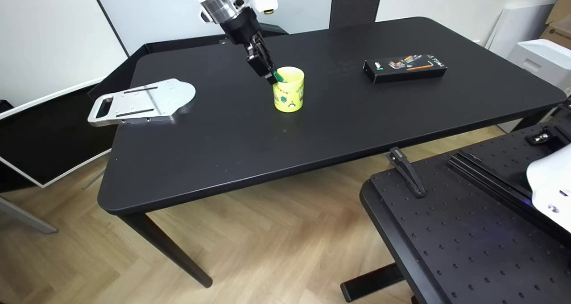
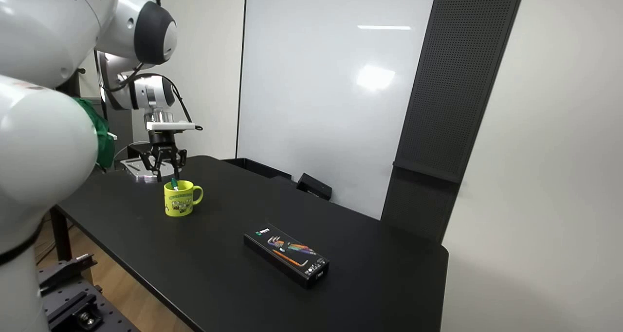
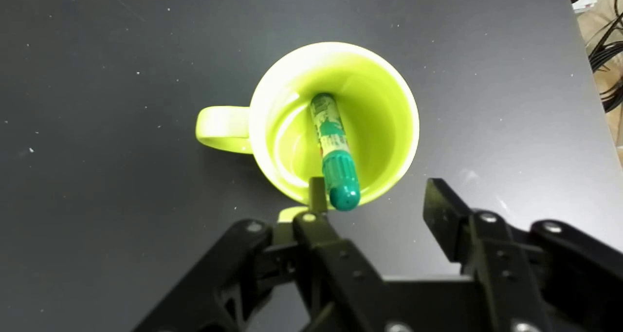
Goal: Remove the marker from the cup and place it on the box
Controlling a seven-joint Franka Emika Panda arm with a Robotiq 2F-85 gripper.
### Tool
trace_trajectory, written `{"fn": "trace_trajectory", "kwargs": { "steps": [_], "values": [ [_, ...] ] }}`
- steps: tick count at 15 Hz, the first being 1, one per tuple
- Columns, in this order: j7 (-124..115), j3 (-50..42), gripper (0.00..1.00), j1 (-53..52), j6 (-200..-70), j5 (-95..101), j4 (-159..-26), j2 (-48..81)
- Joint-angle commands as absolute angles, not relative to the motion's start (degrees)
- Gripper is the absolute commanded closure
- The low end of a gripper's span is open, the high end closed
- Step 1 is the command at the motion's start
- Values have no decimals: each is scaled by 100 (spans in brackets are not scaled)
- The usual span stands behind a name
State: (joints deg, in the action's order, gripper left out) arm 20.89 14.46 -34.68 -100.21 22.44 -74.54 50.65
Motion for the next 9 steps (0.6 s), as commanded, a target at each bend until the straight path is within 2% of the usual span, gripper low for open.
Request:
{"fn": "trace_trajectory", "kwargs": {
  "steps": [1, 4, 5, 9],
  "values": [
    [2034, 1460, 75, -3431, -9902, 2168, -7541, 4905],
    [2026, 1462, 95, -3428, -9865, 2160, -7538, 4875],
    [2020, 1464, 99, -3424, -9853, 2153, -7542, 4860],
    [2026, 1482, 96, -3382, -9802, 2080, -7543, 4784]
  ]
}}
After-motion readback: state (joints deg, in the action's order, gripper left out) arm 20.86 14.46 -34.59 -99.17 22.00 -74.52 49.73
